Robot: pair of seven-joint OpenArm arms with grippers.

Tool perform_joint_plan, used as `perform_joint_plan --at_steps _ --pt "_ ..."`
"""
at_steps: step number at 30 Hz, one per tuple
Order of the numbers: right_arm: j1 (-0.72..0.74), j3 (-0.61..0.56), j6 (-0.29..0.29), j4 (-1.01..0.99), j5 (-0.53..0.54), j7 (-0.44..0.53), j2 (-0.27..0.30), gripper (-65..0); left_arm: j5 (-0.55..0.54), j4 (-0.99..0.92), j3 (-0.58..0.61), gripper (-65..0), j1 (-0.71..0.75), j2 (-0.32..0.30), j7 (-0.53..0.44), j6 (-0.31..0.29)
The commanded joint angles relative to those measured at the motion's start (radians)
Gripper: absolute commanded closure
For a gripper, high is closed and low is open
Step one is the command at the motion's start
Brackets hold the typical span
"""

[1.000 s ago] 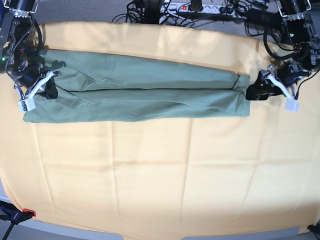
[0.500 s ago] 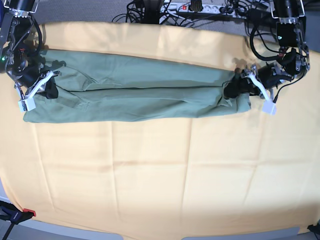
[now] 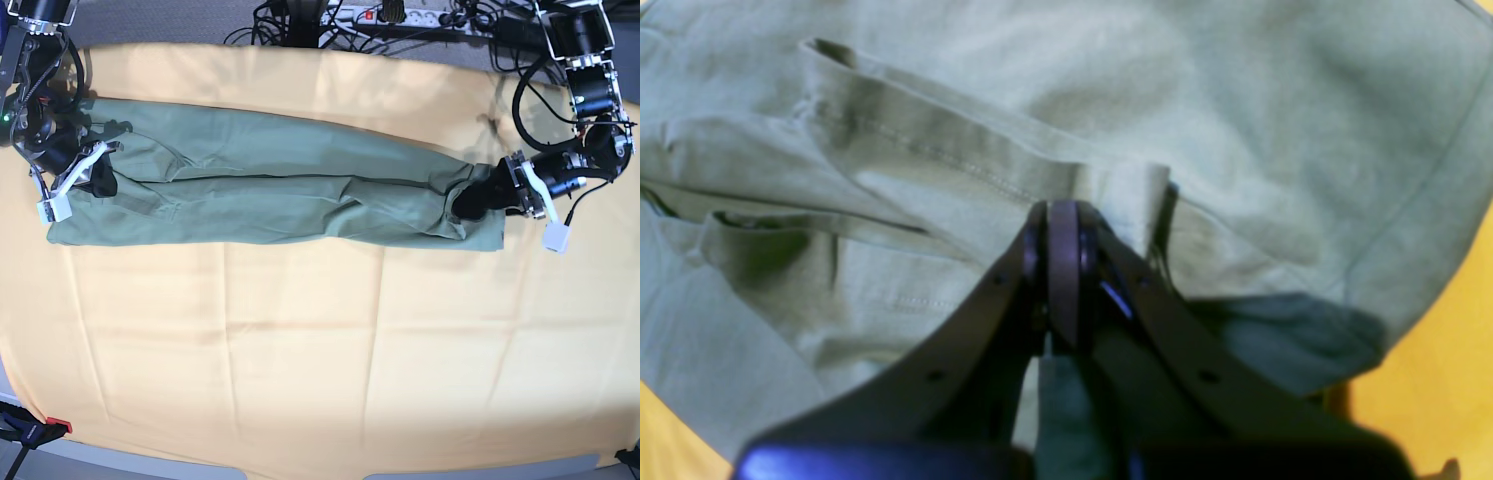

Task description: Fold the T-shirt properly

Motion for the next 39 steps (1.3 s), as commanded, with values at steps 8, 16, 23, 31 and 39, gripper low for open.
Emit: perform_joint_plan --at_steps 8,16,23,31,39 --pt "0.008 0.008 0.005 0.015 0.008 0.004 0.019 0.0 -0.025 0.019 -0.005 0.0 -0.022 0.108 -0.007 -0.003" --pt "0.008 0.008 0.005 0.015 0.008 0.004 0.019 0.0 -0.025 0.019 0.045 0.0 -0.022 0.229 0.006 -0.003" --pt "0.008 0.008 0.005 0.015 0.002 -0.008 0.019 0.0 -0.025 0.032 0.068 0.0 -0.034 0.198 0.012 -0.041" --pt "0.008 0.008 0.005 0.015 0.009 -0.011 0.019 0.0 0.077 0.032 -0.019 0.0 -0.051 0.063 0.01 -0.039" --pt "0.008 0.007 0.005 0.015 0.009 -0.03 0.019 0.0 0.282 0.032 -0.019 0.0 -0.047 -0.071 -0.083 0.067"
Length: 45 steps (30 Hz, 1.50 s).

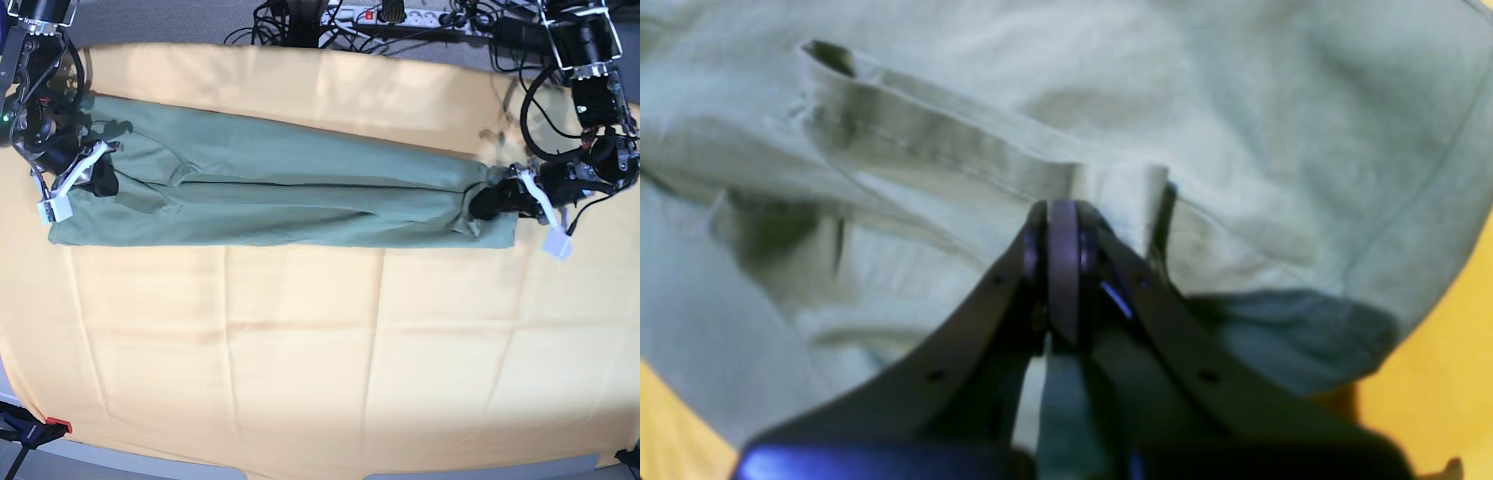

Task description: Fold the T-shirt properly

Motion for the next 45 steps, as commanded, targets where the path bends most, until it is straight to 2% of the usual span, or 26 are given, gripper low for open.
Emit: perform_joint_plan --at_steps 1,5,10,13,18,21,25,33,42,45 --pt "0.006 0.007 0.005 0.015 0.003 -0.003 0.02 0.0 0.006 0.02 -0.008 0.0 -0.017 -0.041 -0.03 0.007" --pt "0.006 0.007 0.005 0.015 0.003 -0.003 0.02 0.0 0.007 0.02 -0.008 0.0 -0.017 -0.077 -0.033 0.016" --pt "0.006 0.007 0.005 0.015 0.003 -0.003 0.019 0.0 -0.043 0.02 -0.008 0.0 -0.017 -0.065 -0.032 0.016" --pt "0.006 0.007 0.005 0.015 0.003 -0.003 0.019 0.0 -0.12 0.02 -0.008 0.0 -0.017 -0.058 -0.011 0.014" --pt "0.006 0.007 0.005 0.015 0.003 -0.003 0.019 0.0 -0.318 0.02 -0.008 0.0 -0.018 -0.042 0.088 -0.059" --pt "0.006 0.007 0.005 0.015 0.003 -0.003 0.019 0.0 -0.318 0.024 -0.008 0.0 -0.018 -0.031 0.107 -0.067" --pt "0.006 0.007 0.005 0.015 0.003 -0.003 0.019 0.0 -0.318 0.025 -0.008 0.0 -0.02 -0.023 0.107 -0.021" --pt "0.006 0.007 0.005 0.015 0.003 -0.003 0.019 0.0 -0.318 0.026 0.006 0.0 -0.02 0.004 0.107 0.008" --pt "0.006 0.007 0.005 0.015 0.002 -0.003 0.019 0.0 -0.318 0.087 0.232 0.0 -0.021 0.008 0.102 0.006" --pt "0.006 0.007 0.005 0.015 0.002 -0.003 0.019 0.0 -0.318 0.14 0.282 0.0 -0.021 0.01 0.092 -0.031"
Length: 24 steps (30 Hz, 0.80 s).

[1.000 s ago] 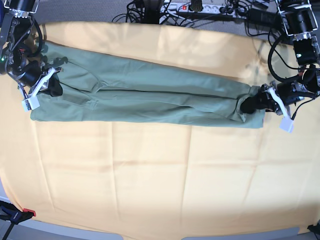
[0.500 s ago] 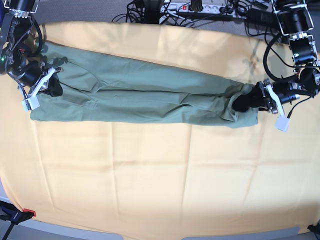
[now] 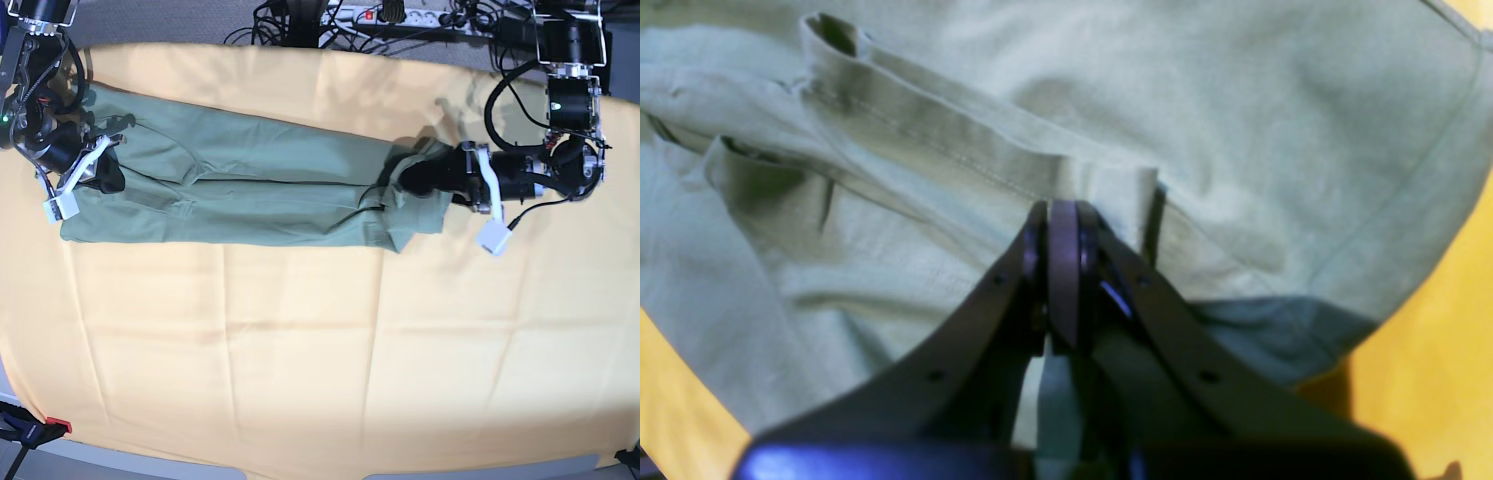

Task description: Fold the T-shirt properly

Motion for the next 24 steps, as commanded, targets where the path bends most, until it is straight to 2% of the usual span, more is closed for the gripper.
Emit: perform_joint_plan --at_steps 1,4,9,16,20,21,24 --pt "0.006 0.008 -0.002 0.015 -0.005 0.0 0.02 0.0 -0.027 0.028 0.005 0.0 -0.018 -0.008 -0.017 -0.015" --pt "0.005 0.008 -0.002 0.015 -0.005 0.0 0.02 0.0 -0.027 0.035 0.019 0.0 -0.021 0.02 -0.054 -0.049" --pt "0.006 0.008 -0.002 0.015 -0.005 -0.001 0.02 0.0 -0.024 0.034 0.019 0.0 -0.02 0.129 -0.071 -0.051" --pt "0.005 0.008 -0.002 0.015 -0.004 -0.019 0.02 0.0 0.203 0.034 0.019 0.0 -0.02 0.276 -0.177 -0.015" --pt "0.005 0.008 -0.002 0.015 0.0 -0.019 0.02 0.0 0.213 0.034 0.019 0.0 -0.018 0.328 -0.18 -0.013" --pt "0.005 0.008 -0.002 0.015 -0.001 -0.019 0.02 0.0 0.19 0.034 0.019 -1.8 -0.018 0.334 -0.179 -0.013" --pt "0.005 0.008 -0.002 0.015 0.0 -0.02 0.02 0.0 0.116 0.034 0.019 -26.8 -0.018 0.335 -0.168 -0.014"
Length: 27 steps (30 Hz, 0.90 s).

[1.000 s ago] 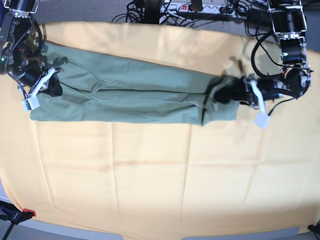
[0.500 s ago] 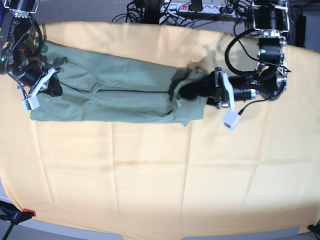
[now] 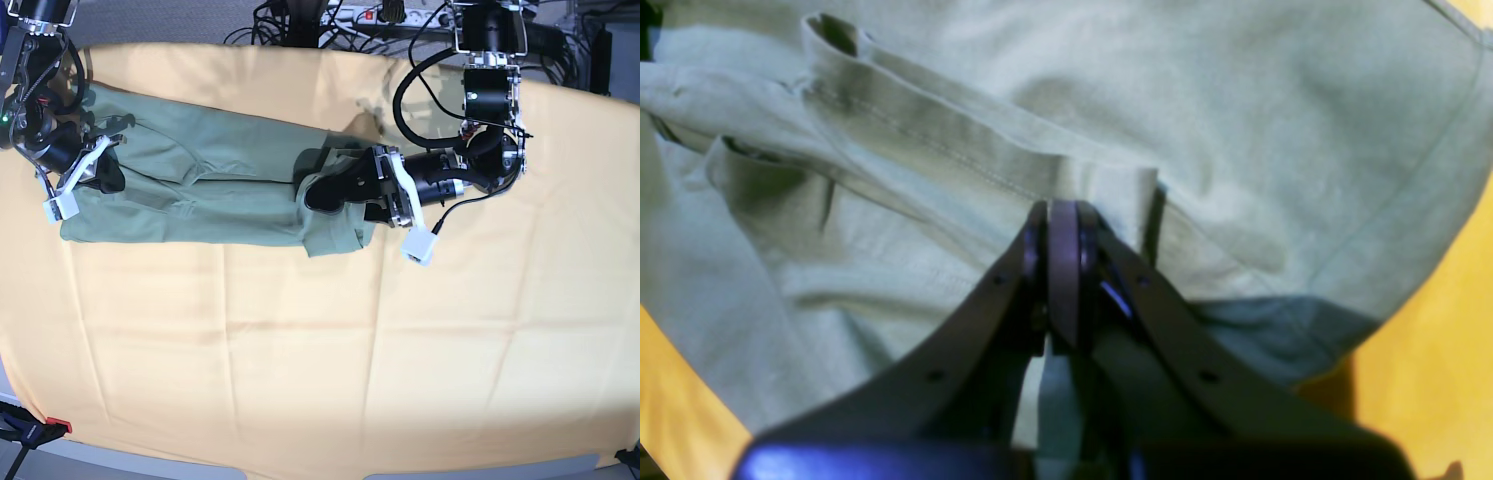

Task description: Fold the T-shirt properly

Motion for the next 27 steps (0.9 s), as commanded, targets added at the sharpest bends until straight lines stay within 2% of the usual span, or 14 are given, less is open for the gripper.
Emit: perform_joint_plan --at_steps 1,2,3,7,9,11,13,14,15,16,17,18,22,27 --pt "0.005 0.008 -0.002 0.015 -0.005 -0.008 0.02 0.0 -0.043 0.016 -0.003 -34.7 -0.016 0.0 -0.006 -0.005" --pt "0.005 0.008 -0.002 0.015 -0.004 -0.008 0.02 0.0 -0.051 0.016 -0.003 -40.1 -0.016 0.0 0.002 -0.005" --pt "0.005 0.008 -0.002 0.015 0.001 -0.008 0.019 0.0 -0.057 0.016 -0.003 -42.6 -0.016 0.0 0.012 -0.004" --pt "0.005 0.008 -0.002 0.015 0.034 -0.009 0.019 0.0 -0.139 0.016 -0.003 -42.9 -0.016 0.0 0.055 0.032" --pt "0.005 0.008 -0.002 0.015 0.046 -0.016 0.02 -5.3 -0.173 0.016 -0.003 -42.9 -0.016 0.0 0.068 0.037" --pt "0.006 0.008 -0.002 0.015 0.045 -0.015 0.02 -9.9 -0.173 0.016 -0.003 -42.9 -0.016 0.0 0.071 0.006" --pt "0.006 0.008 -0.002 0.015 0.045 -0.015 0.02 -13.2 -0.173 0.016 -0.01 -42.6 -0.017 0.0 0.07 -0.07" --pt "0.008 0.009 -0.002 0.015 0.045 -0.015 0.021 -14.8 -0.173 0.016 -0.021 -39.8 -0.018 0.0 0.067 -0.1" --pt "0.012 0.009 -0.002 0.015 0.046 -0.014 0.023 -16.6 -0.173 0.016 -0.034 -32.7 -0.02 0.0 0.068 -0.1" --pt "0.018 0.009 -0.002 0.015 0.058 -0.011 0.027 -18.9 -0.173 0.016 -0.051 -21.7 -0.025 0.0 0.068 -0.1" --pt "0.027 0.01 -0.002 0.015 0.075 -0.011 0.032 -21.5 -0.167 0.016 -0.072 -7.9 -0.031 0.0 0.068 -0.1" --pt "0.042 0.011 -0.002 0.015 0.091 -0.011 0.037 -24.4 -0.141 0.016 -0.095 0.0 -0.037 0.0 0.068 -0.1" --pt "0.115 0.012 -0.002 0.016 0.127 -0.01 0.071 -33.5 -0.066 0.016 -0.196 0.0 -0.05 -0.012 0.05 -0.1" --pt "0.203 0.066 -0.008 0.016 0.08 -0.024 0.088 -34.7 -0.003 0.016 -0.294 0.0 -0.05 -0.09 0.012 -0.1"
